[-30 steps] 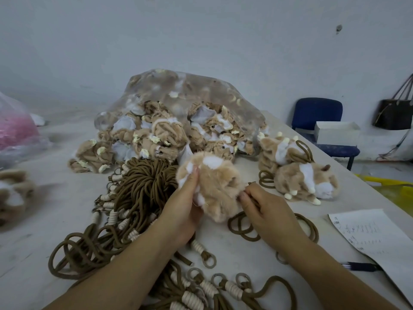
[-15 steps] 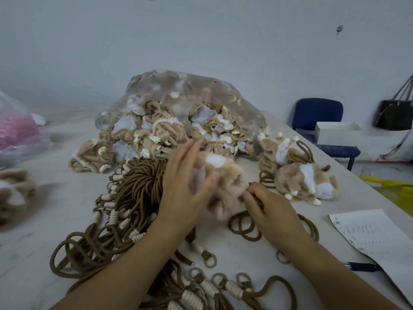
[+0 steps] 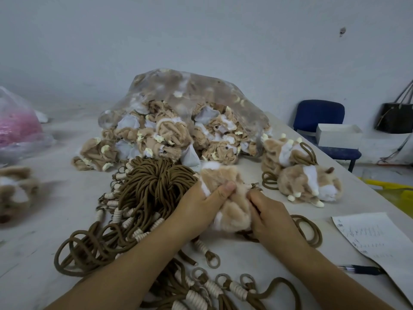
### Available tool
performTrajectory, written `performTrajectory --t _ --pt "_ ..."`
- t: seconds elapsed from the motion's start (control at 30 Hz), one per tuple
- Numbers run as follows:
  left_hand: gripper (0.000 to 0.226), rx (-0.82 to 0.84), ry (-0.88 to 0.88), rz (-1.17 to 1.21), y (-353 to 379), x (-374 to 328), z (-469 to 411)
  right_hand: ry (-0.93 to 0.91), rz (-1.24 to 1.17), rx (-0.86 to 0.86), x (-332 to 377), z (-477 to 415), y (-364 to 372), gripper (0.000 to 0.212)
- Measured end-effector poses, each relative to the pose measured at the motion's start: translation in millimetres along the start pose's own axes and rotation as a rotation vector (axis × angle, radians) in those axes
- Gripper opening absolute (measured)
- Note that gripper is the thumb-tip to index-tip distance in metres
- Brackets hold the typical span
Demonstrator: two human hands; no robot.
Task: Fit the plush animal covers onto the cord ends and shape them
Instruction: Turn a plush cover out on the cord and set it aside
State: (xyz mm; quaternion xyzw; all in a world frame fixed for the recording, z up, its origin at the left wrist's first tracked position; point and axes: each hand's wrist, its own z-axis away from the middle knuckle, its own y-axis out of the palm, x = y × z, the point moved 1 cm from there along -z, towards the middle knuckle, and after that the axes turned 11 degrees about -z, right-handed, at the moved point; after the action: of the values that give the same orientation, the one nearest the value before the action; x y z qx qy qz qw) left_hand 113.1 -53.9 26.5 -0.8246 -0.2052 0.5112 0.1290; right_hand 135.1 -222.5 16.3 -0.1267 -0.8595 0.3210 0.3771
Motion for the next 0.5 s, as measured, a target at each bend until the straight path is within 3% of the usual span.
performTrajectory --t 0.1,0.2,0.3,0.5 --pt "0.032 -0.097 -0.015 0.069 0.7 0.6 1.1 0.043 -0.024 0.01 -2.1 -2.3 0.9 0.031" --pt "0.03 -0.241 -0.061 0.106 -3.6 1.0 2.5 0.051 -0.062 0.018 -3.6 -2.2 -2.6 0.024" --pt "0.031 -0.271 -0.043 0.05 -7.6 0.0 2.5 0.061 -0.07 0.004 -5.6 -1.4 -5.9 0.042" --pt "0.017 -0.2 -0.082 0.098 -7.0 -7.7 1.5 0.064 -0.02 0.002 -5.9 -0.6 -2.7 0.016"
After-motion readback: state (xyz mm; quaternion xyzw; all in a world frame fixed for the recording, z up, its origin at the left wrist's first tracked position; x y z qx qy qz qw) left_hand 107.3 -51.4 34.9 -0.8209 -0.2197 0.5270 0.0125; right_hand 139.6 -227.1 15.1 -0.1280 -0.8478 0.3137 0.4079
